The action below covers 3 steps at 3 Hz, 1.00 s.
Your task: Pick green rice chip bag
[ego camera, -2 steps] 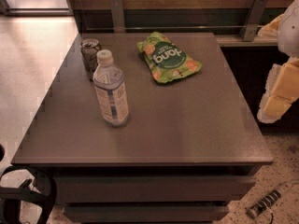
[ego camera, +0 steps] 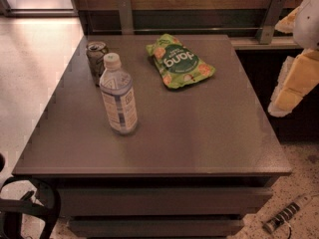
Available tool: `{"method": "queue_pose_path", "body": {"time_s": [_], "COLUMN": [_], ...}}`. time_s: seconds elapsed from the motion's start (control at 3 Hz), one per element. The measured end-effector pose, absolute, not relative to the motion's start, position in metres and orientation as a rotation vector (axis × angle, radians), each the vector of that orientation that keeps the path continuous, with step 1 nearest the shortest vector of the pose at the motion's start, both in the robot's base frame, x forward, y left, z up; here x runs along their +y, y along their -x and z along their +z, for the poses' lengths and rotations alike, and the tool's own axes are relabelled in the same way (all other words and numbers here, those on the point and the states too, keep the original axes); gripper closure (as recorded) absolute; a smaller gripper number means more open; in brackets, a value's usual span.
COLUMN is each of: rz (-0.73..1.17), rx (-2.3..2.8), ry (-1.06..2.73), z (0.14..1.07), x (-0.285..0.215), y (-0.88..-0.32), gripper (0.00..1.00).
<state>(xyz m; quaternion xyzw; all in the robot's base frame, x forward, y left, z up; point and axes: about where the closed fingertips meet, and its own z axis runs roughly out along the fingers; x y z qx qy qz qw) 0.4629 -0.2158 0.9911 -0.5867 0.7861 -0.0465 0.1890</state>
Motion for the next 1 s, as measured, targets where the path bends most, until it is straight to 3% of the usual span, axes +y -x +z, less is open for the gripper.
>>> {"method": "queue_pose_path", "body": {"time_s": [0.33, 1.0], "rz": [-0.121, 0.164], "rx": [2.237, 2.151], "ry": [1.490, 1.046], "z": [1.000, 0.996], "x": [-0.214, -0.182], "y": [-0.525, -0.642], "gripper": [0.00, 0.00]}}
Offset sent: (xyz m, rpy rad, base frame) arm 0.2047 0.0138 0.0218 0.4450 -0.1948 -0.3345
